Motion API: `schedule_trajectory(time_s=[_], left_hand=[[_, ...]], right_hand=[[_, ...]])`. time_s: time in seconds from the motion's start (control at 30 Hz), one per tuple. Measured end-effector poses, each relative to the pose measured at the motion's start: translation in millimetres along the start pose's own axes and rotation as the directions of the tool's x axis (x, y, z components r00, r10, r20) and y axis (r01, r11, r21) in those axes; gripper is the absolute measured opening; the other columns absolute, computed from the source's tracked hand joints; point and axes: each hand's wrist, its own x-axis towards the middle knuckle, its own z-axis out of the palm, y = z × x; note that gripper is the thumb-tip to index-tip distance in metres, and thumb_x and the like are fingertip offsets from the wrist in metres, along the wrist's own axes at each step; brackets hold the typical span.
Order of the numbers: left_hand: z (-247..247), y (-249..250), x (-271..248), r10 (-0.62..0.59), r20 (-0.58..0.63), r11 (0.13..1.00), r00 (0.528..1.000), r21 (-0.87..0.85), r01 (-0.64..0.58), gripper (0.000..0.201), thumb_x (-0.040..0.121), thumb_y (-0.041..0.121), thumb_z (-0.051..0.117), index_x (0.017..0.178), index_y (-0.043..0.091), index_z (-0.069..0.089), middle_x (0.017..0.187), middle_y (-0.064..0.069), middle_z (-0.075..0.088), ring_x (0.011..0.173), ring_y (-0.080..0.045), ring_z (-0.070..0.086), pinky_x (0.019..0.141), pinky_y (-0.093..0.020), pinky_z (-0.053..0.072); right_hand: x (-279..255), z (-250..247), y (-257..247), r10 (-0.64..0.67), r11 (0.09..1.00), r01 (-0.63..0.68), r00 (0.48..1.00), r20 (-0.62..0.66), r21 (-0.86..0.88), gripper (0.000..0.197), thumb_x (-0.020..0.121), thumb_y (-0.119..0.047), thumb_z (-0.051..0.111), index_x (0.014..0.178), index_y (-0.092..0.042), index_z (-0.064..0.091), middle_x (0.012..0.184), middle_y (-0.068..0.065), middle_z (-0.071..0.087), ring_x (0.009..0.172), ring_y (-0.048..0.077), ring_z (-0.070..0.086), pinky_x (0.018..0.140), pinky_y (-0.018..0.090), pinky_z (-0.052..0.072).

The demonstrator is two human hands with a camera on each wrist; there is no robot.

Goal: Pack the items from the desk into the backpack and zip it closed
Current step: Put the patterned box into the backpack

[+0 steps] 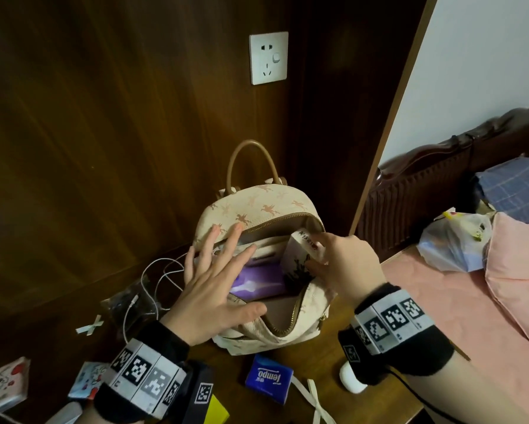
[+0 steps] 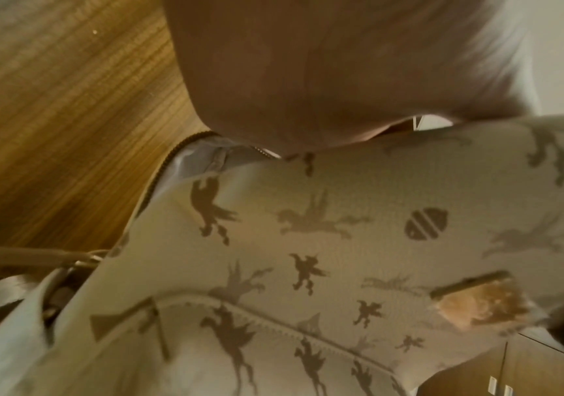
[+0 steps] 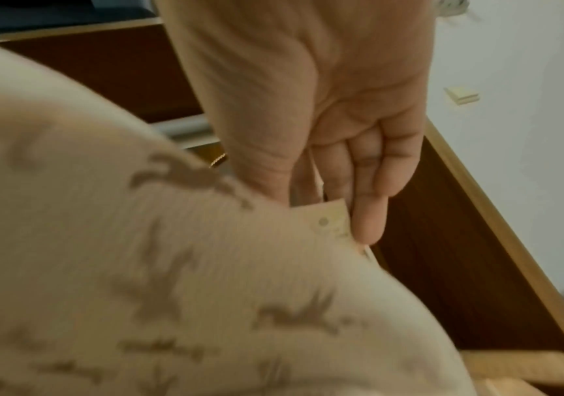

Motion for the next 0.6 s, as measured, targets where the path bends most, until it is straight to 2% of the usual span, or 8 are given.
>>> schedule_trajectory(time_s=[0.07,0.17,0.27,0.33,0.47,0.6], left_hand=[[-4,-2,1,0.02,-0.031,0.999,0.999,0.04,-0.019,0.111,0.055,0.098,0.009,0.148,0.037,0.018,0.154,0.021,-0.019,0.142,-0.012,-0.02,0.11,-0.046,-0.005],[-8,-7,5,0.036,-0.076,0.999,0.996,0.008,-0.035,0.099,0.062,0.093,0.022,0.144,0.038,0.031,0.155,0.021,0.0,0.14,-0.013,0.0,0.103,-0.04,0.01],[-10,-15,13,0.059,-0.145,0.997,0.988,0.057,-0.052,0.071,0.074,0.072,0.042,0.137,0.038,0.043,0.15,0.014,0.022,0.132,-0.017,0.019,0.101,-0.045,0.023],[-7,-18,19,0.076,-0.165,0.99,0.983,0.133,-0.054,0.066,0.075,0.063,0.046,0.134,0.036,0.047,0.149,0.01,0.028,0.13,-0.019,0.025,0.099,-0.049,0.026],[7,-20,22,0.086,-0.175,0.994,0.981,0.081,-0.073,0.072,0.069,0.062,0.054,0.133,0.03,0.049,0.155,0.011,0.016,0.136,-0.02,0.018,0.102,-0.063,0.023],[18,-18,19,0.096,-0.155,0.993,0.983,0.084,-0.084,0.074,0.068,0.062,0.055,0.135,0.031,0.047,0.158,0.01,0.002,0.142,-0.024,0.007,0.102,-0.069,0.02]], right_hand=[[-3,5,-4,0.05,0.998,-0.049,0.998,-0.03,0.037,0.05,0.087,-0.04,0.056,0.132,-0.022,0.046,0.093,0.008,0.067,0.086,0.028,0.064,0.064,0.028,0.038],[-3,9,-7,0.073,0.995,-0.068,0.995,-0.069,0.073,0.053,0.084,-0.042,0.059,0.128,-0.017,0.045,0.087,0.009,0.067,0.081,0.031,0.063,0.062,0.029,0.038],[0,10,-5,0.035,0.995,-0.029,0.997,-0.064,0.098,0.052,0.079,-0.047,0.064,0.118,-0.015,0.049,0.082,0.01,0.067,0.076,0.032,0.064,0.06,0.03,0.04],[2,11,-4,-0.018,0.997,0.021,0.999,-0.033,0.078,0.052,0.078,-0.052,0.064,0.112,-0.014,0.053,0.083,0.01,0.067,0.076,0.032,0.063,0.062,0.031,0.043],[5,17,-6,-0.092,0.995,0.09,0.994,0.055,0.039,0.054,0.076,-0.06,0.061,0.111,-0.019,0.053,0.091,0.005,0.067,0.083,0.027,0.063,0.067,0.031,0.047],[8,26,-7,-0.109,0.994,0.104,0.987,0.122,0.044,0.053,0.073,-0.062,0.063,0.105,-0.021,0.052,0.086,0.004,0.064,0.084,0.027,0.061,0.063,0.029,0.04]])
